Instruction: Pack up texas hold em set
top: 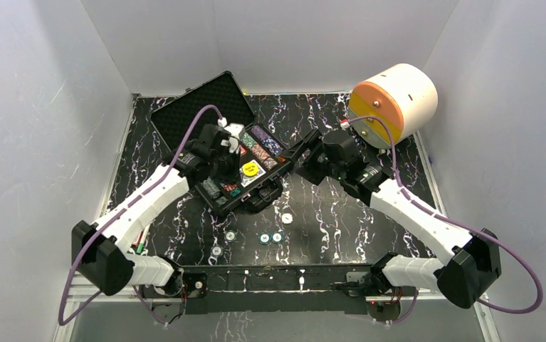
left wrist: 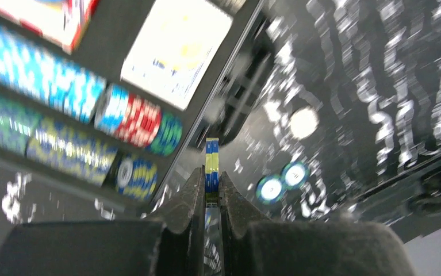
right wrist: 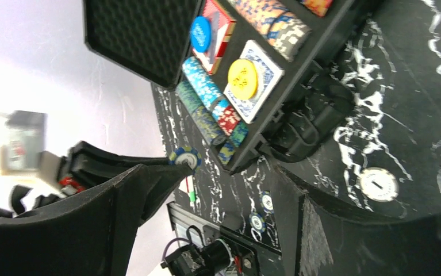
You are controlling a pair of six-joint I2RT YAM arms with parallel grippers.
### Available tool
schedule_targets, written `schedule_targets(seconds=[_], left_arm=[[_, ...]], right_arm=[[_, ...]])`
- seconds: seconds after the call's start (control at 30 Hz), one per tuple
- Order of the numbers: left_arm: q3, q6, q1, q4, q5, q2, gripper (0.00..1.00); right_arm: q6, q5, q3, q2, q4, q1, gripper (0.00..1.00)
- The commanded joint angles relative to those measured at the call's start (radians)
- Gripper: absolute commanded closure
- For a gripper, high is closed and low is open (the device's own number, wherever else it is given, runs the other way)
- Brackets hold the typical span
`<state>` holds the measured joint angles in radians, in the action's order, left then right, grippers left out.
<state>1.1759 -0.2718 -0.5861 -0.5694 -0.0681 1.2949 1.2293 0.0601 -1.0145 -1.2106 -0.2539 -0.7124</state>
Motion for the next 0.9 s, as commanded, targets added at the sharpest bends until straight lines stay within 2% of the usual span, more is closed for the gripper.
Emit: schedule_targets(seconds=[0.0,0.13,0.27,0.4,0.87], left_arm=[[-0.012,0.003,0.0,-0.344,0.063,0.033,1.0],[-0.023,0.008,0.001,-0.393,0.053,0.066,1.0],[0.013,0.008,0.001,-0.442,0.067,0.166,1.0],[0.037,0.018,0.002,-0.447,0.132,0.215,1.0],[0.126,0.089,0.005,-0.441,0.218,0.309,1.0]], right_arm=[[-0.046,-0.034,0.055,0.029,-0.042,0.033,0.16],[-0.035,-0.057,0.081,0.018,-0.046,0.039,0.17],[-0.041,-0.09,0.086,-0.001,-0.02,0.038,0.18],[-0.043,-0.113,0.081,-0.027,-0.018,0.039,0.18],[-0.044,-0.116,0.096,-0.031,-0.02,0.039,0.18]])
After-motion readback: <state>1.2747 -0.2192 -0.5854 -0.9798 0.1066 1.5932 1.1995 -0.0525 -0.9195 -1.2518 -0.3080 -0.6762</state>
